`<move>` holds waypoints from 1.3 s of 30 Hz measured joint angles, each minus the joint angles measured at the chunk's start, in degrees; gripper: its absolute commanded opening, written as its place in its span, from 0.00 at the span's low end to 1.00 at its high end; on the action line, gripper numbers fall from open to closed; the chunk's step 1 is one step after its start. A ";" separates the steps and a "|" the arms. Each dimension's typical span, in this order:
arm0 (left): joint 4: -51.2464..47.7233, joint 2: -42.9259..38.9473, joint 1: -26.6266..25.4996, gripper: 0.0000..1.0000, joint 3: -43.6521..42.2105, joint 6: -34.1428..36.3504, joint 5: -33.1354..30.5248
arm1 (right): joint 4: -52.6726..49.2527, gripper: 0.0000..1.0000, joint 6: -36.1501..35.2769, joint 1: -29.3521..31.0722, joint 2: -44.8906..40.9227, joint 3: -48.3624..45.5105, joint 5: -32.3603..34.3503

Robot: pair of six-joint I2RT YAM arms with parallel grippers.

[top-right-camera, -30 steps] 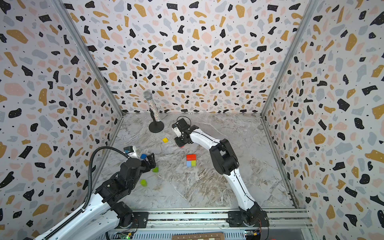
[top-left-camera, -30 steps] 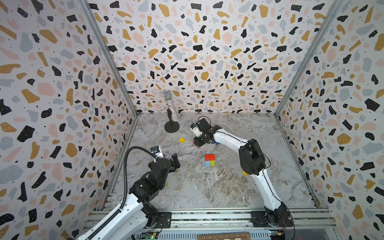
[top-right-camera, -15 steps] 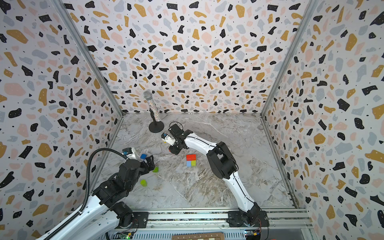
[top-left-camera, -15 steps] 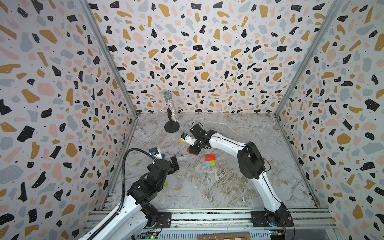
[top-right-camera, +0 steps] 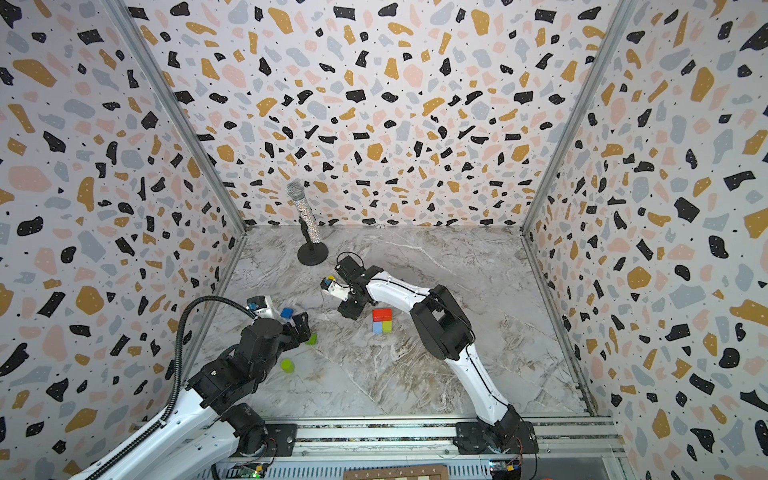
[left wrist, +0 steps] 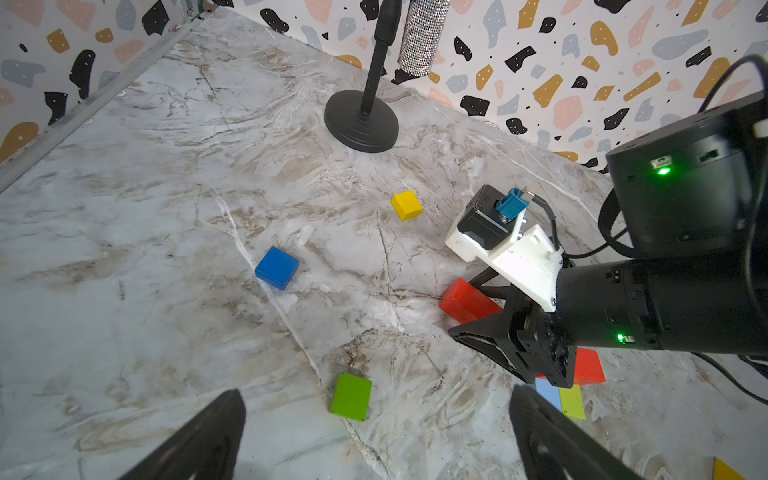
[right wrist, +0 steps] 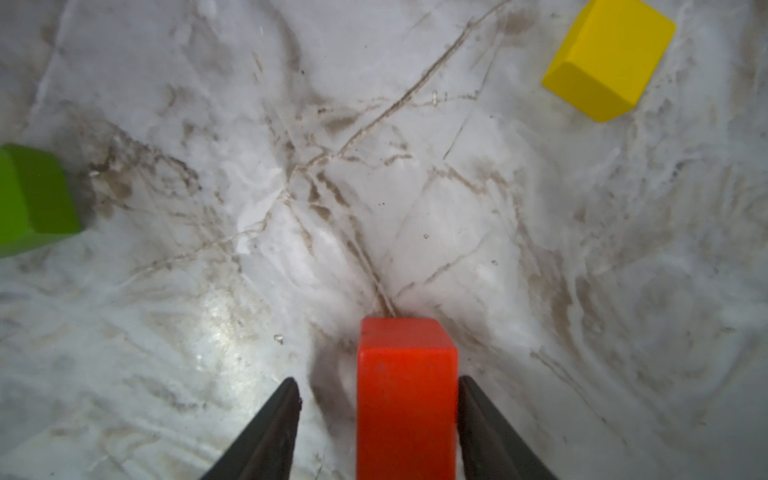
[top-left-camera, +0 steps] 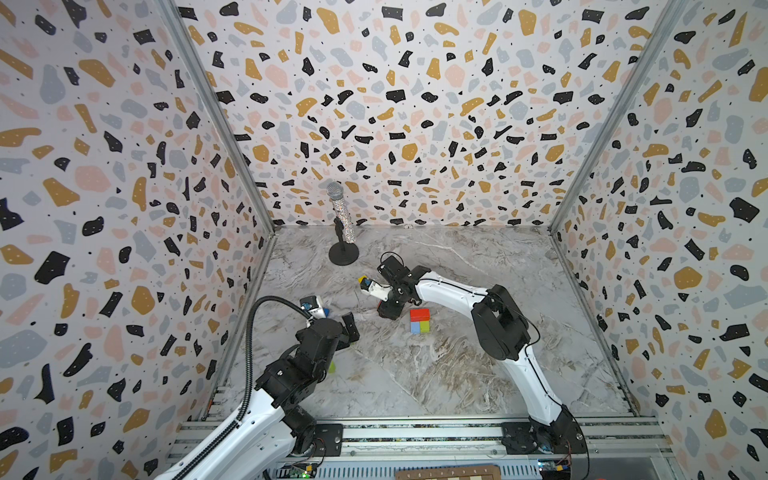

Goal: Build the wood block tower

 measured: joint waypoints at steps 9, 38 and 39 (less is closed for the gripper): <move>-0.09 4.57 0.00 1.00 3.52 2.01 0.81 | 4.76 0.73 2.71 -1.29 -13.35 -7.89 0.31; -2.60 53.44 0.00 1.00 32.81 25.11 18.23 | 41.70 0.99 44.22 -34.60 -77.85 -80.46 -18.51; -2.84 54.21 0.02 0.99 33.24 25.62 18.10 | 42.23 0.99 44.50 -34.82 -78.90 -81.29 -18.58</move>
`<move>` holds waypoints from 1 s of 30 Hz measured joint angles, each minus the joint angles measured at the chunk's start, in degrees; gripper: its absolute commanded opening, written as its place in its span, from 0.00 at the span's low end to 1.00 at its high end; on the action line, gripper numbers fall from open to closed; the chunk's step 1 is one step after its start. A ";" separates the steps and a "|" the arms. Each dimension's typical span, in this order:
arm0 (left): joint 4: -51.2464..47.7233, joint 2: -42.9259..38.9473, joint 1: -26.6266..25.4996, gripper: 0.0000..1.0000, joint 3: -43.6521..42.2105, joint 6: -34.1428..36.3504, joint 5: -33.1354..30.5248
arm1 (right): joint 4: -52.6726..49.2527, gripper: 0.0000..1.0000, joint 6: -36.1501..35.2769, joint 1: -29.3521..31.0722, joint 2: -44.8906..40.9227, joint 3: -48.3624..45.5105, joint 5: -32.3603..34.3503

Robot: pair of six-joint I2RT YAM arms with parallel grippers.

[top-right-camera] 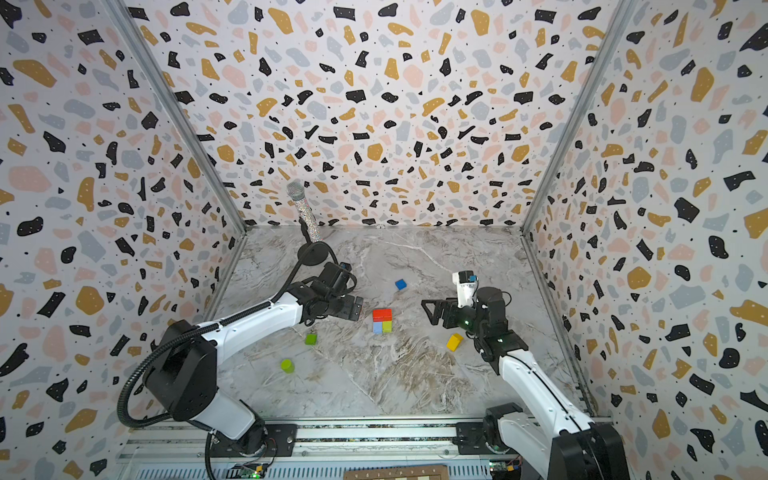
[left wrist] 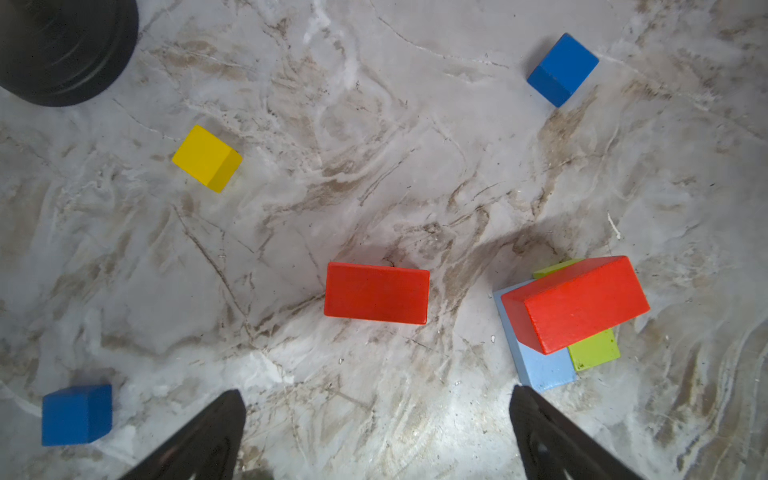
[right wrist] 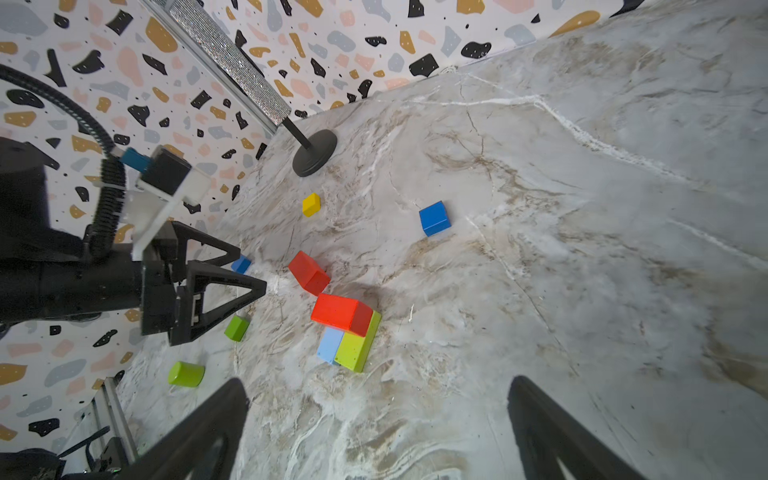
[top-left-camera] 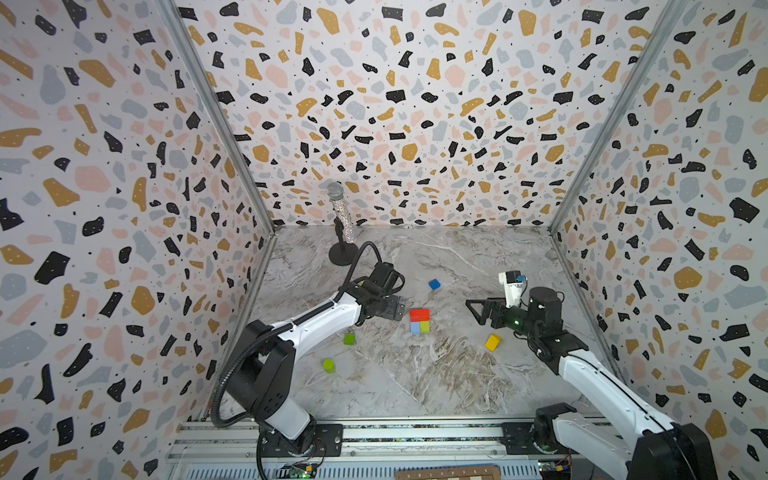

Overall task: Build the wood block tower
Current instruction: 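Close the left gripper on the red brick while the right arm withdraws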

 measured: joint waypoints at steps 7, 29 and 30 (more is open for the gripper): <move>0.13 3.98 0.00 0.94 2.62 1.68 -0.72 | 1.88 0.98 0.20 -0.48 -1.27 -1.64 -1.88; 4.42 9.84 0.79 0.90 2.64 1.79 0.35 | 6.05 0.93 1.81 -0.57 -0.70 -4.33 -8.22; 4.63 9.88 0.92 0.90 2.64 1.79 0.35 | 6.16 0.92 1.88 -0.57 -0.70 -4.39 -8.33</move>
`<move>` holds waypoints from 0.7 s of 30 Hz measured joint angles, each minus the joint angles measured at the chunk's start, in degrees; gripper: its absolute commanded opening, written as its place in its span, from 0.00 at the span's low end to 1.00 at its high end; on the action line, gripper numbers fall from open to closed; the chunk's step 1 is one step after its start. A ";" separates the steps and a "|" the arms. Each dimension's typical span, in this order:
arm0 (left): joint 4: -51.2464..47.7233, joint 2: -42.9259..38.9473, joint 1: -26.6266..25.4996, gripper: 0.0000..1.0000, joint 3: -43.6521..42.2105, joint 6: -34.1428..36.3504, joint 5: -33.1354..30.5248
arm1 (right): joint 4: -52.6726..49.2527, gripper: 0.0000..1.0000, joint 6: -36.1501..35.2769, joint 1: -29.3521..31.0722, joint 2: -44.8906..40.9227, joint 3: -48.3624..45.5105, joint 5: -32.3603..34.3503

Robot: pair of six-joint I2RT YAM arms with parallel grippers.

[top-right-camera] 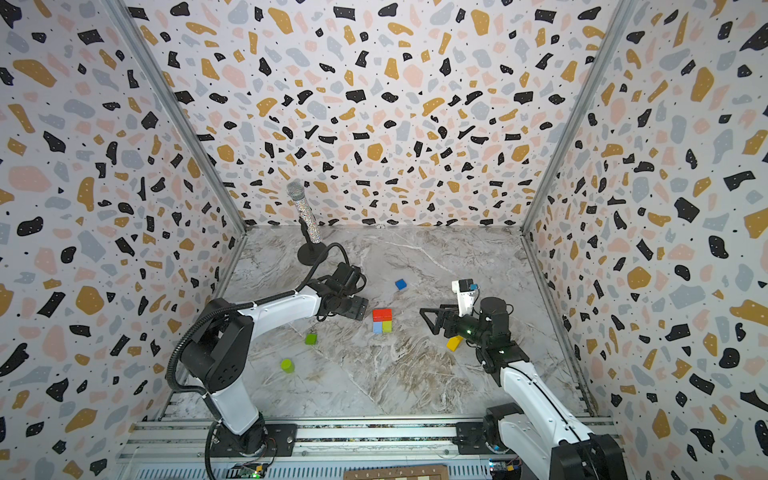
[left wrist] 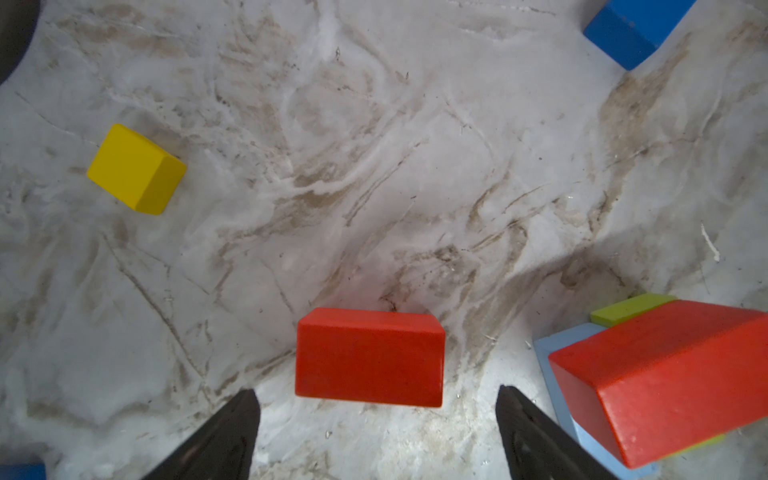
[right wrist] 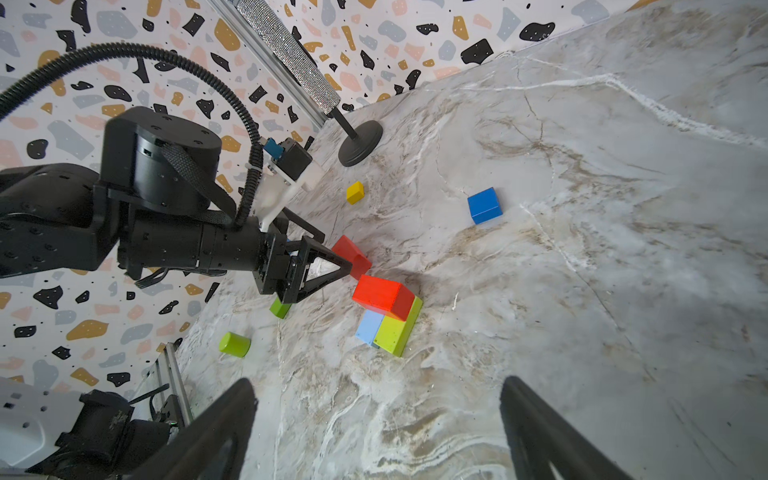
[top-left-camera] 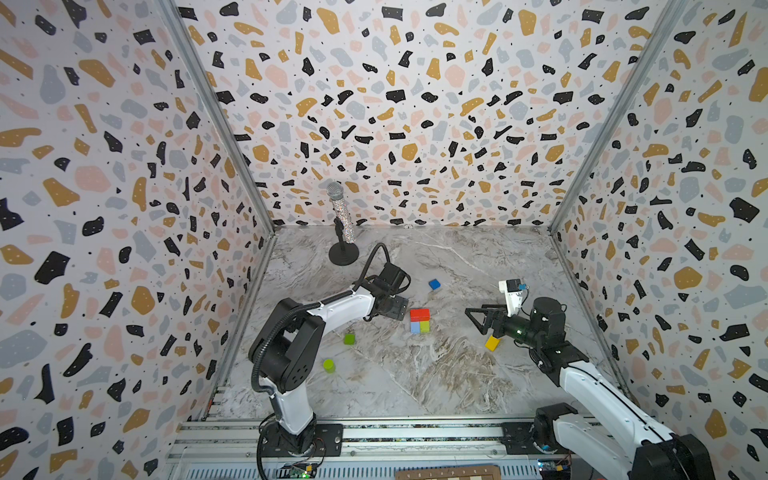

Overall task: Build the wood block tower
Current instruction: 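Close the left gripper on the red brick while the right arm withdraws, then lift the red brick off the table with the left gripper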

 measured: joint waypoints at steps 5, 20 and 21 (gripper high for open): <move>0.61 1.01 0.57 0.89 0.22 0.00 0.04 | 0.37 0.90 0.17 0.00 0.00 -0.15 -0.28; 1.40 4.28 1.01 0.77 1.64 -0.22 1.33 | 0.83 0.87 0.24 0.00 0.63 -0.17 -0.61; 1.51 4.39 1.01 0.76 2.03 -0.24 1.49 | 0.83 0.87 0.24 0.00 0.63 -0.20 -0.61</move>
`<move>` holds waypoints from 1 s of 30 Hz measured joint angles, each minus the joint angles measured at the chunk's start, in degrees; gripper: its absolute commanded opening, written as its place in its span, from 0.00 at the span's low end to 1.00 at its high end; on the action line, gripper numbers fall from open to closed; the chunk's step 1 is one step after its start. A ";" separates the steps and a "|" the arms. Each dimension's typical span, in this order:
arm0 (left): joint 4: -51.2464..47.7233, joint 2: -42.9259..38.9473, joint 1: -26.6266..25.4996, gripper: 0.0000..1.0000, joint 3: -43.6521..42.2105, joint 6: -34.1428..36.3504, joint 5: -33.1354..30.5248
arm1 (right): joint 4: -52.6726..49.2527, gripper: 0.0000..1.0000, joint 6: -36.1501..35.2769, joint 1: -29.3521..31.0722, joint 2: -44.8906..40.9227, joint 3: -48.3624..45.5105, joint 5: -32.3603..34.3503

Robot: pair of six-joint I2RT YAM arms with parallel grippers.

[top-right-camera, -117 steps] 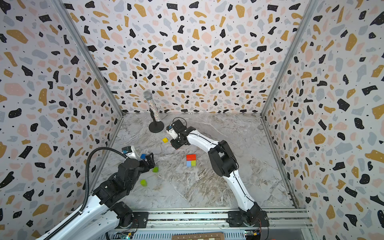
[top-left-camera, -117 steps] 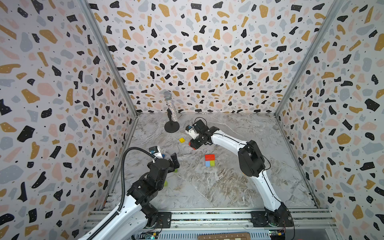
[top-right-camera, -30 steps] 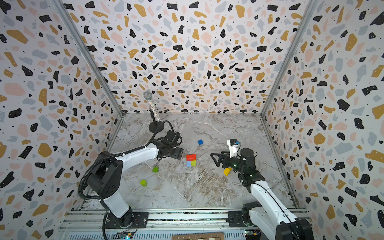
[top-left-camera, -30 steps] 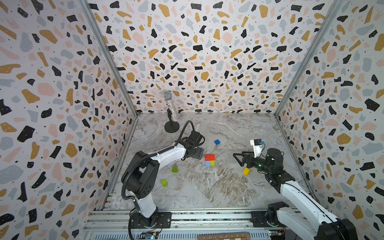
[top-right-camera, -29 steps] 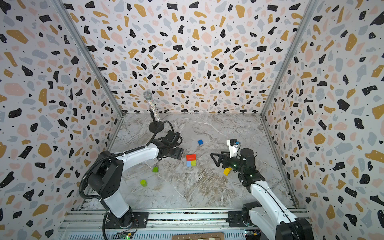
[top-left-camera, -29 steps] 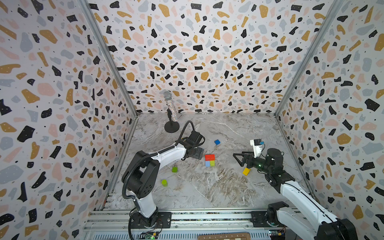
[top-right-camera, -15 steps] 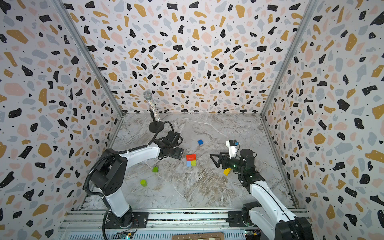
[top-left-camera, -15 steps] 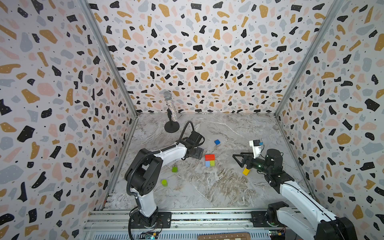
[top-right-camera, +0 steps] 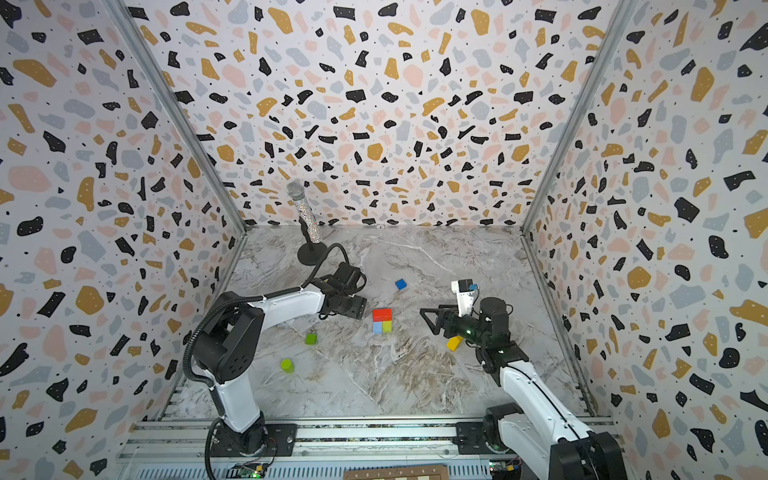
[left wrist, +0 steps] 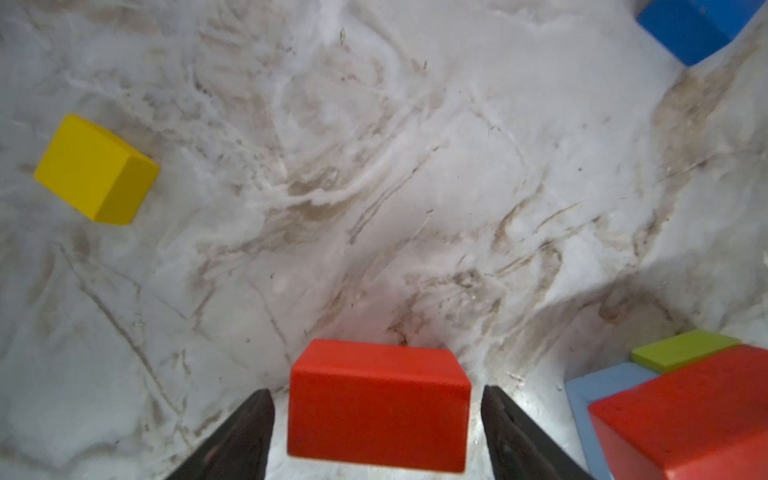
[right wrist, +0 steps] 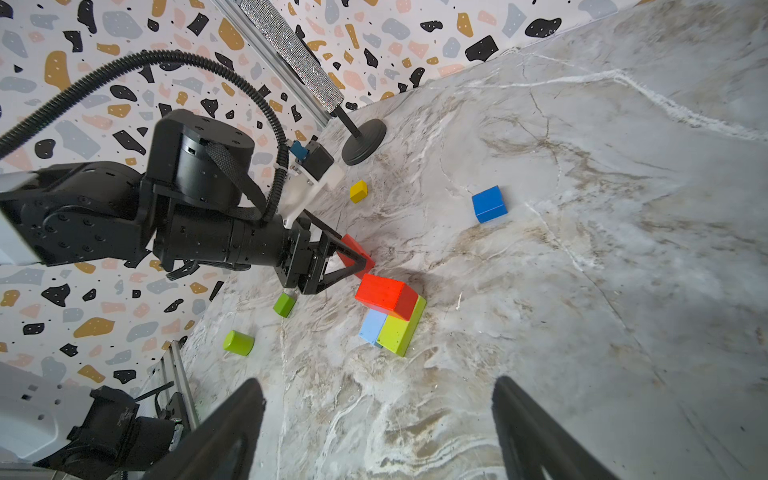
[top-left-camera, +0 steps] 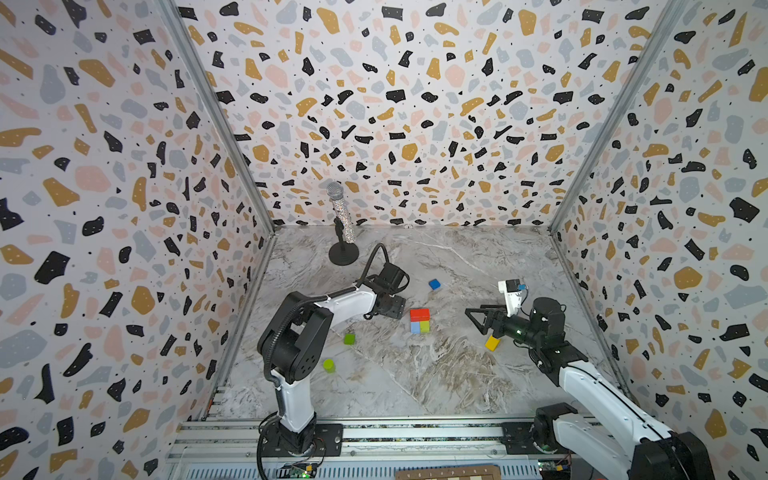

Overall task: Build the wood block tower
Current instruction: 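Lift the red brick off the table with the left gripper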

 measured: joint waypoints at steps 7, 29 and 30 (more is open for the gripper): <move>0.61 0.66 0.00 0.72 1.07 -0.02 0.87 | 0.00 0.86 -0.02 0.00 0.00 -0.07 0.00; 0.57 0.79 0.44 0.67 1.05 -0.28 0.76 | -0.02 0.86 -0.02 0.00 0.11 -0.07 0.02; 0.57 0.81 0.44 0.67 1.05 -0.31 0.74 | -0.02 0.86 -0.02 0.00 0.11 -0.07 0.00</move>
